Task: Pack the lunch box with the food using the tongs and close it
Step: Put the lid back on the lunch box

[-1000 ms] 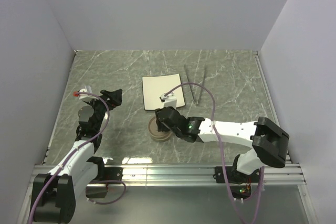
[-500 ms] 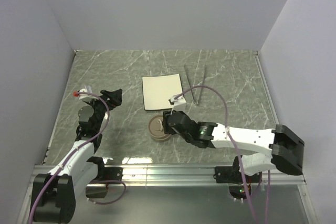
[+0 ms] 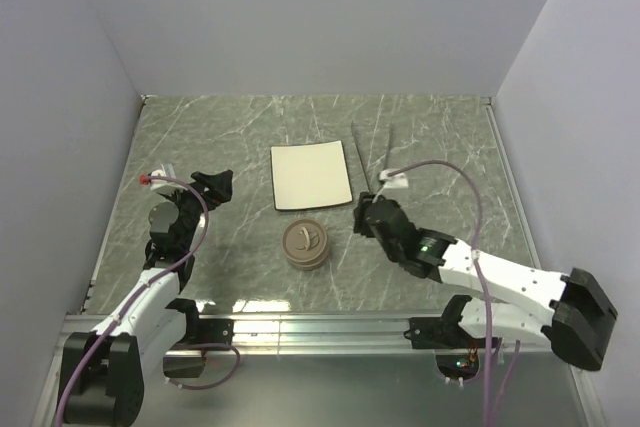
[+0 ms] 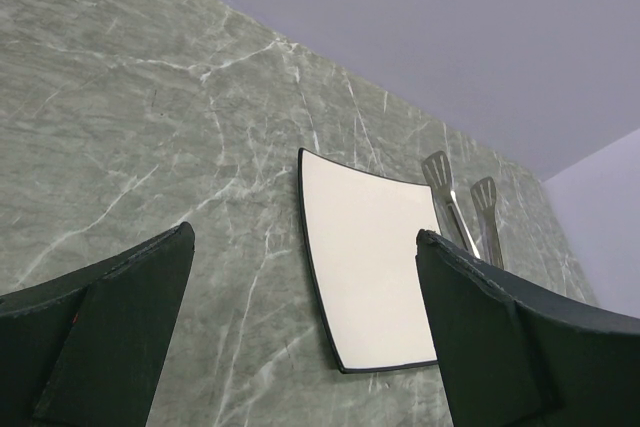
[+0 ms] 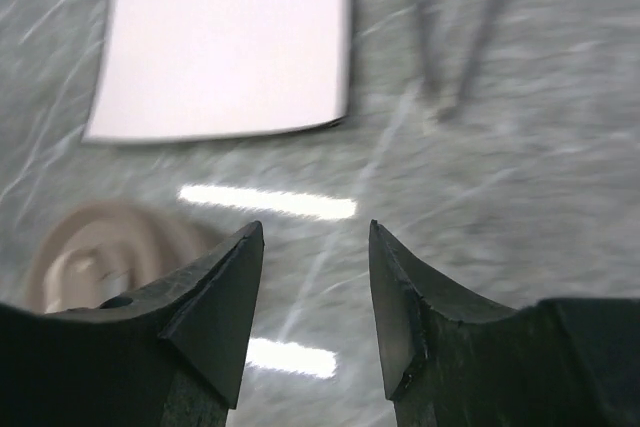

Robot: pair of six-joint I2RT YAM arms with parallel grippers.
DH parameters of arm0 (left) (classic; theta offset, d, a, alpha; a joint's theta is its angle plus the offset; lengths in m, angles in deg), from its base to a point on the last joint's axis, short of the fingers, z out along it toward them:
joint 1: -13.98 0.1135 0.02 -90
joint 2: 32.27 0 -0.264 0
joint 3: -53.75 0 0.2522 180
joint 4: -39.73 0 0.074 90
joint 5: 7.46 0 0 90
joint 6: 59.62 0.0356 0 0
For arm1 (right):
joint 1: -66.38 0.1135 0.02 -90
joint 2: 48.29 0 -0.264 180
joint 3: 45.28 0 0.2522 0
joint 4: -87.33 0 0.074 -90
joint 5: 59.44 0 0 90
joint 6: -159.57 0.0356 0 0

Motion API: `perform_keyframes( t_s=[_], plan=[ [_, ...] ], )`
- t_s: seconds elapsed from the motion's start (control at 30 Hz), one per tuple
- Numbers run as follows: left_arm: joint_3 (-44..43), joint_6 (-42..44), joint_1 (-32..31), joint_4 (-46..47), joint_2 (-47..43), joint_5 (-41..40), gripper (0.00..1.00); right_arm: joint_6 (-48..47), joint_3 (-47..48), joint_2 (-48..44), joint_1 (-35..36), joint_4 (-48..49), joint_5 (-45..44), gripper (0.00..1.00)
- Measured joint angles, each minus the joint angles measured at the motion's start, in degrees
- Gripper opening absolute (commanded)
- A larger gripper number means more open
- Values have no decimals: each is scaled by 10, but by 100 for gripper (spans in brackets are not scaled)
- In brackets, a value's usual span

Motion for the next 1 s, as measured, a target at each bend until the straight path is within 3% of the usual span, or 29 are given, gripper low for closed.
perform_keyframes(
  t_s=[0.23, 0.47, 1.0],
  plan=[
    [4, 0, 0, 0, -2, 0, 99, -51, -53, -111, -200, 40, 44, 54],
    [6, 0, 0, -4, -19, -6, 99, -82, -82, -149, -365, 99, 134, 54],
    [7, 0, 0, -26, -43, -26, 99, -90, -105, -172, -396, 121, 210, 55]
  ],
)
